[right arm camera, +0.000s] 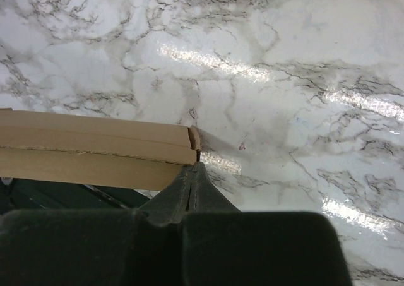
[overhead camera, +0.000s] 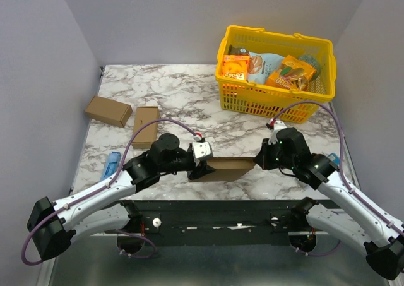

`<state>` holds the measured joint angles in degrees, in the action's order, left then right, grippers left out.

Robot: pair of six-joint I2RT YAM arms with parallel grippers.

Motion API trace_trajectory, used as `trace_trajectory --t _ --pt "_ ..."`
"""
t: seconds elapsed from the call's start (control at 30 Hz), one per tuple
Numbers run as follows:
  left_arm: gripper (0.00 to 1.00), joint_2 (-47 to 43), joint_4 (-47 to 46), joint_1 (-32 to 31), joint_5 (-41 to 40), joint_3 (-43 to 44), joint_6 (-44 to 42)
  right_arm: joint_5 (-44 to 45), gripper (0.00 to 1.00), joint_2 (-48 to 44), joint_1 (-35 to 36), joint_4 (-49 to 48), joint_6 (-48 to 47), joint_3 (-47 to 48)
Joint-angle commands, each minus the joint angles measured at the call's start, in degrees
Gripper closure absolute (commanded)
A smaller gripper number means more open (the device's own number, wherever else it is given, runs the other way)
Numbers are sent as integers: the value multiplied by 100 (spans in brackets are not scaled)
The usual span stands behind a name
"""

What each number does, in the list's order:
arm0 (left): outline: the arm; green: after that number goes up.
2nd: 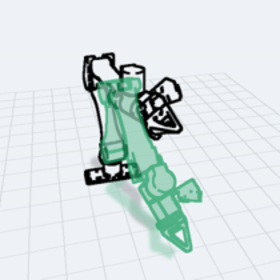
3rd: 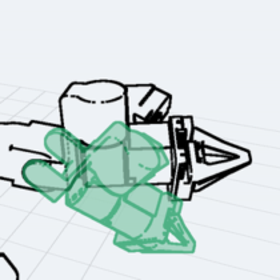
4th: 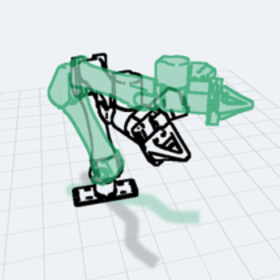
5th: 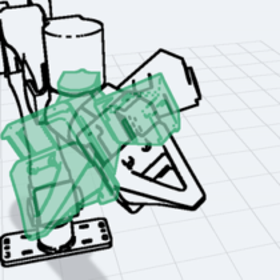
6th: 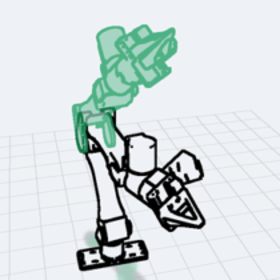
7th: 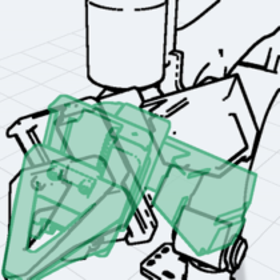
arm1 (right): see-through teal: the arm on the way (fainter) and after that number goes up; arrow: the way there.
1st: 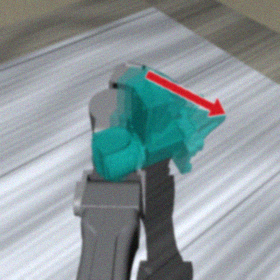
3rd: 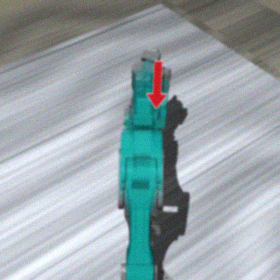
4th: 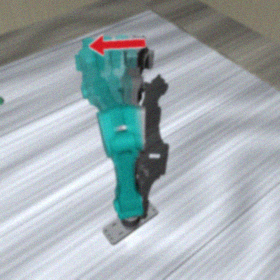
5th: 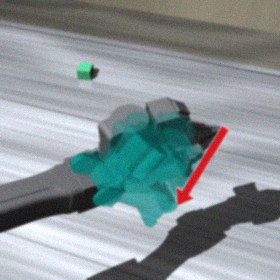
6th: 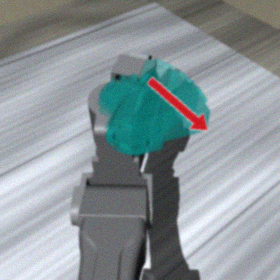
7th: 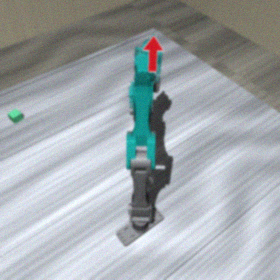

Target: Fold the paper box

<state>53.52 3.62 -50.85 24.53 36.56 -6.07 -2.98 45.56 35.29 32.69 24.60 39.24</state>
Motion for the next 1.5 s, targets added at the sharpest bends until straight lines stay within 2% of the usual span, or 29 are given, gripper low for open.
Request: trace_trajectory --t 0.0,0.23,0.63,0.97,1.47 --pt "81 185 341 -13 -634 -228 -193 -589 99 -214 127 -913 510 -119" --pt "81 317 385 -57 -660 -280 -272 -502 99 -188 127 -922 572 -13" --pt "82 466 385 -65 -643 -237 -176 -466 99 -390 119 -869 686 -742" --pt "83 651 429 66 -748 -158 -53 -132 99 -522 127 -79 634 -795" --pt "85 941 245 365 -476 -61 264 -159 99 -592 259 185 1108 -1305"
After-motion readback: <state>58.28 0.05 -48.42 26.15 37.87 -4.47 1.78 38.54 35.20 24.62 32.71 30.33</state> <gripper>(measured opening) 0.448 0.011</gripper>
